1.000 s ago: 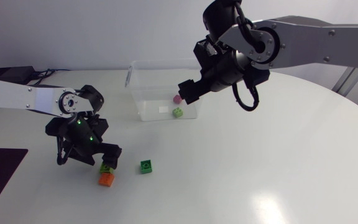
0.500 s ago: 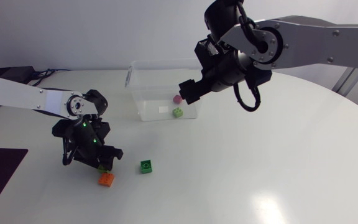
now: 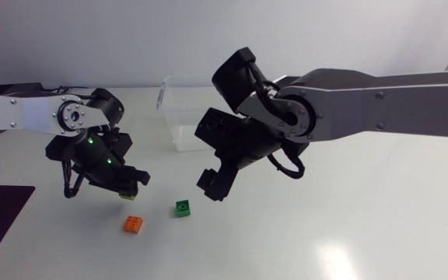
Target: Place the duplo bricks in the container
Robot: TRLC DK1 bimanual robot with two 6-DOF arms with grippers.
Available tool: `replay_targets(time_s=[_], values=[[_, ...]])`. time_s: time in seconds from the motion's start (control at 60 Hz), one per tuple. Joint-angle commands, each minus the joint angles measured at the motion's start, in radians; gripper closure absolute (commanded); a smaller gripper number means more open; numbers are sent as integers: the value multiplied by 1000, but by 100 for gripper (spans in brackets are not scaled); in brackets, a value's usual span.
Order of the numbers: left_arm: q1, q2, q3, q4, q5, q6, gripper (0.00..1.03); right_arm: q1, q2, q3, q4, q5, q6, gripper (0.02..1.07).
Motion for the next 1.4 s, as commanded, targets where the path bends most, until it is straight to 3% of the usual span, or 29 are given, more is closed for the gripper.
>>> replay_targets(time_s=[0.0, 0.117, 0.483, 0.733, 1.083, 1.317, 1.383], values=[[14, -48, 42, -19, -6, 35, 76, 31, 52, -3, -38, -21, -143, 7], [25, -103, 67, -25, -5, 92, 76, 50, 187, 110, -199, -104, -229, 7], [26, -213, 133, -28, 60, 250, 76, 76, 371, 268, -222, -119, -364, 7], [54, -209, 214, -16, 143, 351, 76, 83, 509, 420, -346, -119, -429, 10], [94, -124, 306, 93, 239, 456, 76, 96, 657, 612, -435, -98, -447, 11], [143, -54, 378, 123, 341, 474, 76, 97, 724, 682, -491, -93, -461, 24], [151, -32, 414, 131, 362, 476, 76, 99, 741, 696, -504, -86, -466, 35]])
